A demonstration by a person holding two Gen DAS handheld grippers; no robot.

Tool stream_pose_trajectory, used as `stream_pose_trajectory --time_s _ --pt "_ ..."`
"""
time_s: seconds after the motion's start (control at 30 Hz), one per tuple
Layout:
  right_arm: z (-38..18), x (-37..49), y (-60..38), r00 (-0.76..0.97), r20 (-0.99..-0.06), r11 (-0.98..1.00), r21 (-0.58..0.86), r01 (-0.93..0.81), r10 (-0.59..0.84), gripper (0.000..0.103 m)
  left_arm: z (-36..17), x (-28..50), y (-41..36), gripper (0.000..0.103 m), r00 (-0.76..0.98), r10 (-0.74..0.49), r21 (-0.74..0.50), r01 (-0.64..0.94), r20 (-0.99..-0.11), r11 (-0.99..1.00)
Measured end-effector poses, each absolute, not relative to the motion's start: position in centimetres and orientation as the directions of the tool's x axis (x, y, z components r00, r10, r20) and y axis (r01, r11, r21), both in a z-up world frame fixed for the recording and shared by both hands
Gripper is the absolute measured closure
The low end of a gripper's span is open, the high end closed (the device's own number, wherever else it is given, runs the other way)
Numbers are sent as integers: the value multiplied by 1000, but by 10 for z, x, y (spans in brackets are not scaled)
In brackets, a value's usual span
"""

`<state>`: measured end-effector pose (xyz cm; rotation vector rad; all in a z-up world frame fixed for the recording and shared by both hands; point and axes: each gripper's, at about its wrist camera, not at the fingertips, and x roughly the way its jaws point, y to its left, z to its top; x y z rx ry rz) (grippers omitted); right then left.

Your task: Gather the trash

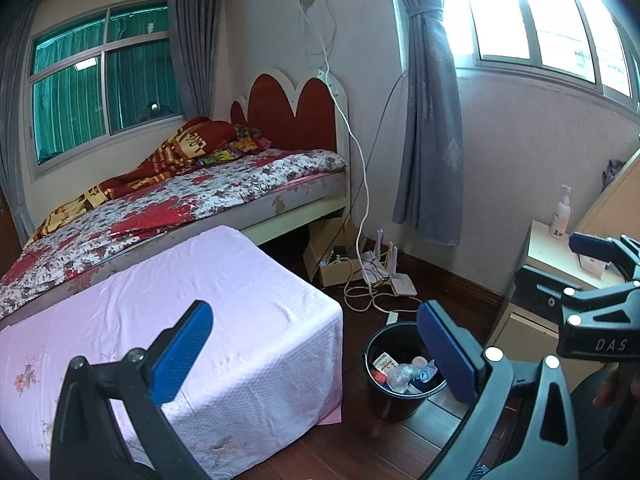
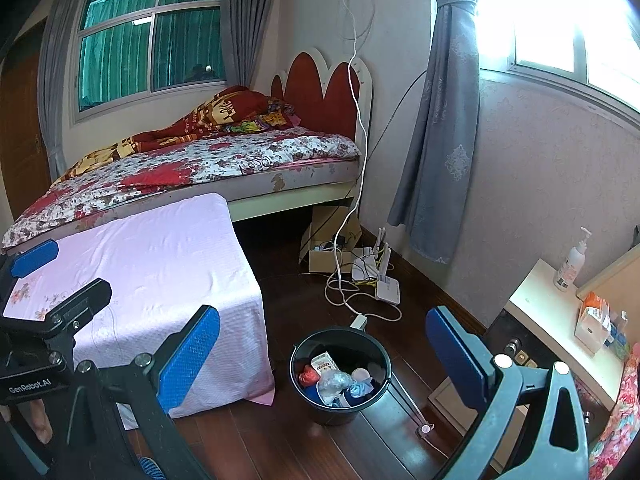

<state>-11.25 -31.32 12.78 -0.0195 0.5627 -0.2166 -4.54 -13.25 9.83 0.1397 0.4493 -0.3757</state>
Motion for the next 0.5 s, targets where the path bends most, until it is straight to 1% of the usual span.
stream_pose_trajectory --time_s 0.5 --pt "123 -110 -317 817 -536 976 -78 204 -213 0 94 -43 -136 1 823 -327 48 392 -464 919"
